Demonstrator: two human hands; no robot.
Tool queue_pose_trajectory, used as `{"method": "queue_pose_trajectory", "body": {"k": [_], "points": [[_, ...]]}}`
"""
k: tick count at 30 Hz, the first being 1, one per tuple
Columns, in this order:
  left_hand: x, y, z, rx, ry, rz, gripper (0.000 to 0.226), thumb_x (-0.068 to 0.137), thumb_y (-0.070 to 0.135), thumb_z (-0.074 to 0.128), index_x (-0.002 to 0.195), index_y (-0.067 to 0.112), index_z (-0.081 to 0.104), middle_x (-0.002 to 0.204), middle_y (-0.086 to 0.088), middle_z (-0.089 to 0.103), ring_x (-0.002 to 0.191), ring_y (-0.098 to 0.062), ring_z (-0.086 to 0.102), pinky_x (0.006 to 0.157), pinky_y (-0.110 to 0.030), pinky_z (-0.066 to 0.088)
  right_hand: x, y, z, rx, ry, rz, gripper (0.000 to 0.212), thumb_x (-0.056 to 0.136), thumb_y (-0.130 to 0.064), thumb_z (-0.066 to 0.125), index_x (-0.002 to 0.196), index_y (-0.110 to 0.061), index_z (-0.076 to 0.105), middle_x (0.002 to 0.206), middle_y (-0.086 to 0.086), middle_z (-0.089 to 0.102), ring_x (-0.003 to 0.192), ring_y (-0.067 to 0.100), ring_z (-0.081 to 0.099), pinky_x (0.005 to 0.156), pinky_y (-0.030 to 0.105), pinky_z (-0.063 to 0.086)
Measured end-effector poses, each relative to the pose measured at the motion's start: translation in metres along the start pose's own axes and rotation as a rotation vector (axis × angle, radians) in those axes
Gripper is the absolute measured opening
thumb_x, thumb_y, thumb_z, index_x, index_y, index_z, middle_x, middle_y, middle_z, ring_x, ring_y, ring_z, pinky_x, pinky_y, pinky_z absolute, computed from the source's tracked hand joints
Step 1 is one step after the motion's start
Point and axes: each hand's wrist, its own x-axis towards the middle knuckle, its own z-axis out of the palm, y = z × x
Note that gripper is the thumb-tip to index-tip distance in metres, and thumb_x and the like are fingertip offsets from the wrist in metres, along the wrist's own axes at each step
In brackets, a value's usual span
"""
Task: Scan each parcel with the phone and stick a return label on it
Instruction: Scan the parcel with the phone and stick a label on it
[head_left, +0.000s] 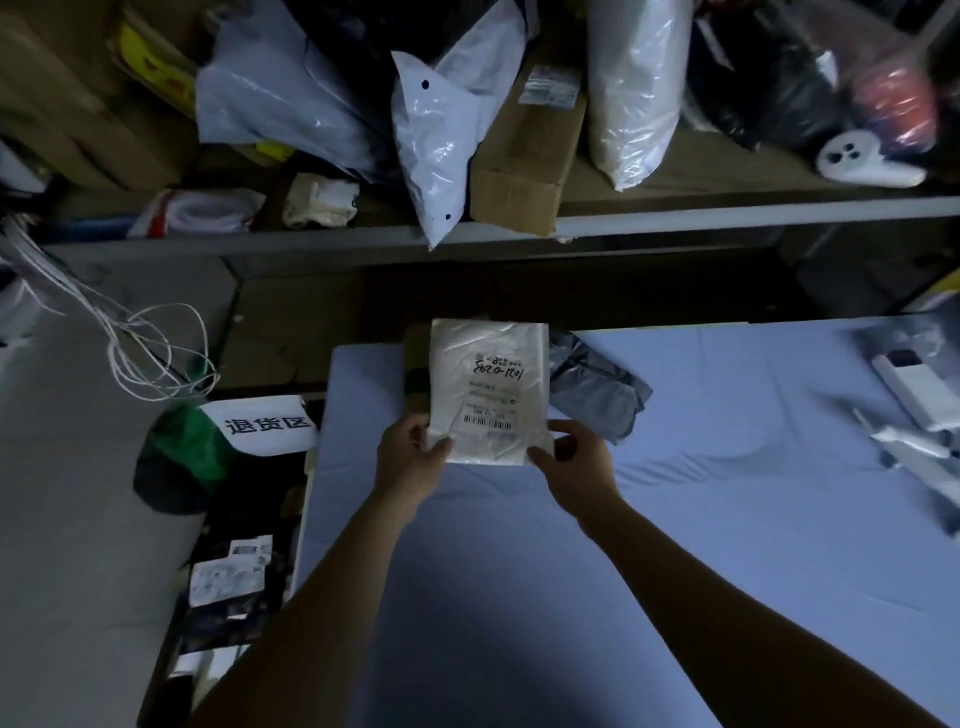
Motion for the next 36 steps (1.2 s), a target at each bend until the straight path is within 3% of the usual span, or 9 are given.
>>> {"method": "queue_pose_trajectory", "body": {"k": [3, 7, 11, 14, 18, 23, 29, 32, 36], "points": [[-0.045, 0.008, 0.026, -0.055, -0.086, 0.042, 0.018, 0.085, 0.016, 0.078, 0.1, 0.02, 0.069, 0.095, 0.005, 0.069, 0.085, -0.009, 0.065, 0.064, -0.02, 0.05, -0.042, 0.02, -0.046, -0.009, 0.037, 0.018, 0.031, 0.082, -0.018, 0.081, 0.109, -0.027, 0.069, 0.068, -0.002, 0.064, 0.048, 0.003, 0.054, 0.044, 0.019, 0.042], [-0.105, 0.016, 0.072, -0.052, -0.167, 0.069, 0.016, 0.081, 0.016, 0.079, 0.088, 0.017, 0.065, 0.086, -0.007, 0.07, 0.074, -0.019, 0.062, 0.064, -0.032, 0.049, -0.093, 0.051, -0.113, 0.036, 0.13, 0.04, 0.03, 0.081, -0.016, 0.081, 0.104, -0.03, 0.069, 0.069, -0.003, 0.064, 0.047, 0.0, 0.055, 0.042, 0.016, 0.041], [-0.163, 0.018, 0.121, -0.001, -0.237, 0.105, 0.019, 0.079, 0.019, 0.081, 0.086, 0.015, 0.064, 0.082, -0.005, 0.068, 0.067, -0.016, 0.061, 0.056, -0.027, 0.047, -0.135, 0.094, -0.174, 0.029, 0.17, 0.058, 0.03, 0.081, -0.014, 0.082, 0.103, -0.03, 0.07, 0.076, 0.001, 0.069, 0.053, 0.001, 0.06, 0.044, 0.016, 0.044], [-0.204, 0.021, 0.163, 0.049, -0.289, 0.113, 0.026, 0.075, 0.018, 0.083, 0.095, 0.019, 0.066, 0.09, 0.004, 0.069, 0.076, -0.012, 0.067, 0.056, -0.022, 0.053, -0.153, 0.136, -0.219, -0.009, 0.146, 0.103, 0.029, 0.082, -0.015, 0.082, 0.107, -0.027, 0.07, 0.078, 0.003, 0.07, 0.056, 0.005, 0.061, 0.044, 0.017, 0.044], [-0.24, 0.035, 0.238, 0.093, -0.34, 0.096, 0.038, 0.074, 0.012, 0.082, 0.109, 0.015, 0.066, 0.1, -0.003, 0.069, 0.086, -0.022, 0.069, 0.069, -0.036, 0.06, -0.149, 0.19, -0.288, -0.033, 0.107, 0.127, 0.03, 0.082, -0.014, 0.081, 0.11, -0.021, 0.071, 0.08, 0.005, 0.069, 0.06, 0.015, 0.06, 0.051, 0.024, 0.045], [-0.275, 0.065, 0.348, 0.12, -0.307, 0.06, 0.032, 0.076, 0.009, 0.08, 0.102, 0.019, 0.064, 0.091, 0.002, 0.068, 0.074, -0.008, 0.064, 0.051, -0.009, 0.042, -0.122, 0.247, -0.38, -0.056, 0.118, 0.151, 0.035, 0.08, -0.013, 0.081, 0.112, -0.018, 0.072, 0.081, 0.002, 0.071, 0.068, 0.016, 0.066, 0.062, 0.025, 0.048], [-0.295, 0.09, 0.448, 0.134, -0.304, 0.008, 0.031, 0.076, 0.009, 0.081, 0.097, 0.022, 0.064, 0.085, 0.006, 0.067, 0.069, -0.003, 0.062, 0.049, -0.007, 0.04, -0.094, 0.3, -0.46, -0.08, 0.147, 0.219, 0.036, 0.079, -0.012, 0.081, 0.113, -0.017, 0.072, 0.081, 0.0, 0.071, 0.074, 0.018, 0.068, 0.063, 0.026, 0.052], [-0.294, 0.094, 0.479, 0.185, -0.298, -0.032, 0.031, 0.076, 0.012, 0.081, 0.102, 0.017, 0.065, 0.092, 0.001, 0.068, 0.08, -0.018, 0.067, 0.055, -0.014, 0.043, -0.08, 0.317, -0.474, -0.158, 0.137, 0.233, 0.037, 0.079, -0.016, 0.081, 0.115, -0.016, 0.072, 0.085, 0.0, 0.071, 0.077, 0.017, 0.068, 0.071, 0.029, 0.056], [-0.277, 0.093, 0.507, 0.354, -0.26, -0.084, 0.044, 0.075, 0.038, 0.081, 0.108, 0.015, 0.065, 0.105, -0.003, 0.073, 0.099, -0.026, 0.068, 0.079, -0.032, 0.055, -0.063, 0.331, -0.48, -0.263, 0.152, 0.239, 0.035, 0.081, -0.021, 0.081, 0.114, -0.013, 0.073, 0.087, -0.003, 0.071, 0.075, 0.012, 0.063, 0.065, 0.015, 0.045]]}}
